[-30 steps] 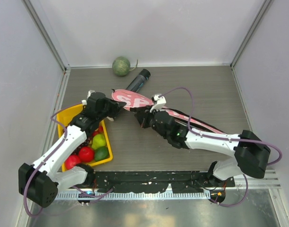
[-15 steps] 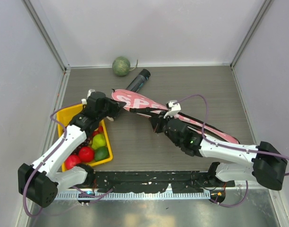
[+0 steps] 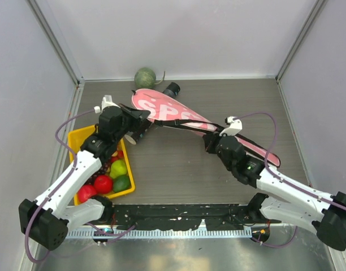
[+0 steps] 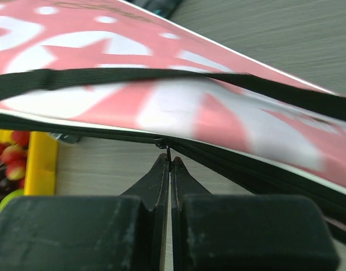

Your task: Pack up the badminton gear

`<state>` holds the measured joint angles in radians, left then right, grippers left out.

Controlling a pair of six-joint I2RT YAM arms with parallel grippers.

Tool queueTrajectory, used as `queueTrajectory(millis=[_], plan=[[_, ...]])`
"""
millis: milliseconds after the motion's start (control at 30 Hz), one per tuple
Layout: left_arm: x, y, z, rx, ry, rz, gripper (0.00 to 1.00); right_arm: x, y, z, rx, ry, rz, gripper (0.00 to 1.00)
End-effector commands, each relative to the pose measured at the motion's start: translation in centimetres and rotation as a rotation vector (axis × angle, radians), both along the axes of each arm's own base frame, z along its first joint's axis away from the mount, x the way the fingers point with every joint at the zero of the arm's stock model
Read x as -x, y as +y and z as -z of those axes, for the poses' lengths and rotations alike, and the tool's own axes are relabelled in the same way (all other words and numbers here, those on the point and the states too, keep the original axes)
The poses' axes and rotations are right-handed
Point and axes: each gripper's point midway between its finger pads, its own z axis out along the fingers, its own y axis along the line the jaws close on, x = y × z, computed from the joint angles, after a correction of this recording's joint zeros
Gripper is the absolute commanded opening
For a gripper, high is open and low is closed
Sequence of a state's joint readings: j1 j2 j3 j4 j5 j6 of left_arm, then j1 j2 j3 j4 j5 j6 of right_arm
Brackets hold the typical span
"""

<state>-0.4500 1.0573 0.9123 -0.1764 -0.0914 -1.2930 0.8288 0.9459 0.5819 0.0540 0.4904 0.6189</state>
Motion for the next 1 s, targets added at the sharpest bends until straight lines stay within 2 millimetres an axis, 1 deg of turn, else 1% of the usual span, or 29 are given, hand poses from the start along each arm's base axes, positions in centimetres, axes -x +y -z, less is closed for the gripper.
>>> queueTrajectory(millis=[0,67,100,133,167,200,233,267,300,333,367,400,433,467,500,567,633,700,733,767,800,833,900,933,967], plan=[[-1.3,2.2,-5.7,-0.048,-0.195,-0.079,0.0,-0.8,-4.9,1.1,0.02,0.045,0.165,0.05],[-1.5,3.0,-5.3,-0.066,-0.194,-0.108,0.0,-1.1,-7.0,1.0,0.024,0.048,0.233,0.05],[-1.5,3.5,-5.1,-0.071,-0.198,-0.122,0.0,-1.0,-7.8,1.5,0.037,0.068,0.257,0.05],[-1.8,4.0,-5.0,-0.074,-0.2,-0.138,0.0,-1.3,-9.0,1.5,0.031,0.07,0.293,0.05],[-1.9,4.4,-4.9,-0.081,-0.201,-0.148,0.0,-1.2,-9.7,2.0,0.037,0.087,0.309,0.05],[-2.0,4.8,-4.9,-0.084,-0.2,-0.155,0.0,-1.4,-10.8,2.0,0.034,0.09,0.342,0.05],[-2.1,5.1,-4.8,-0.087,-0.198,-0.157,0.0,-1.4,-11.6,2.3,0.04,0.095,0.362,0.05],[-2.3,5.3,-4.6,-0.091,-0.194,-0.158,0.0,-1.7,-13.0,2.5,0.041,0.102,0.41,0.05],[-2.4,5.5,-4.5,-0.092,-0.191,-0.157,0.0,-1.7,-13.5,2.7,0.041,0.11,0.424,0.05],[-2.5,5.5,-4.4,-0.094,-0.185,-0.154,0.0,-2.0,-14.9,2.7,0.037,0.116,0.471,0.05],[-2.6,5.8,-4.3,-0.094,-0.182,-0.157,0.0,-2.0,-15.4,3.0,0.038,0.123,0.484,0.05],[-2.7,6.0,-4.0,-0.095,-0.174,-0.161,0.0,-2.3,-16.6,2.9,0.035,0.124,0.525,0.05],[-2.8,6.3,-3.8,-0.096,-0.169,-0.168,0.0,-2.4,-17.0,2.9,0.036,0.126,0.538,0.05],[-2.9,6.6,-3.7,-0.096,-0.167,-0.172,0.0,-2.6,-18.1,3.0,0.035,0.134,0.576,0.05],[-2.9,6.7,-3.6,-0.098,-0.165,-0.172,0.0,-2.7,-18.7,2.9,0.036,0.138,0.594,0.05],[-3.2,7.4,-3.3,-0.098,-0.155,-0.182,0.0,-2.9,-20.4,2.8,0.062,0.142,0.664,0.05],[-3.3,8.1,-3.1,-0.096,-0.144,-0.191,0.0,-2.8,-23.0,3.0,0.088,0.171,0.757,0.05],[-3.5,8.9,-2.8,-0.097,-0.137,-0.207,0.0,-2.8,-24.9,1.6,0.094,0.143,0.825,0.05],[-3.5,9.3,-2.9,-0.096,-0.138,-0.212,0.0,-2.8,-25.4,1.1,0.099,0.134,0.838,0.05],[-3.5,9.7,-2.7,-0.095,-0.134,-0.217,0.0,-2.9,-26.1,-0.2,0.092,0.108,0.856,0.05],[-3.7,10.3,-2.5,-0.098,-0.127,-0.227,0.0,-3.0,-26.5,-0.9,0.108,0.098,0.863,0.05],[-3.7,10.8,-2.4,-0.099,-0.124,-0.234,0.0,-3.1,-27.2,-2.2,0.128,0.084,0.878,0.05],[-3.9,11.7,-1.9,-0.105,-0.108,-0.249,0.0,-2.8,-28.4,-3.2,0.158,0.094,0.921,0.05],[-3.9,12.4,-1.8,-0.107,-0.105,-0.261,0.0,-2.5,-29.7,-3.4,0.162,0.099,0.962,0.05],[-4.1,12.9,-1.5,-0.107,-0.098,-0.27,0.0,-2.6,-30.0,-3.8,0.161,0.096,0.958,0.05]])
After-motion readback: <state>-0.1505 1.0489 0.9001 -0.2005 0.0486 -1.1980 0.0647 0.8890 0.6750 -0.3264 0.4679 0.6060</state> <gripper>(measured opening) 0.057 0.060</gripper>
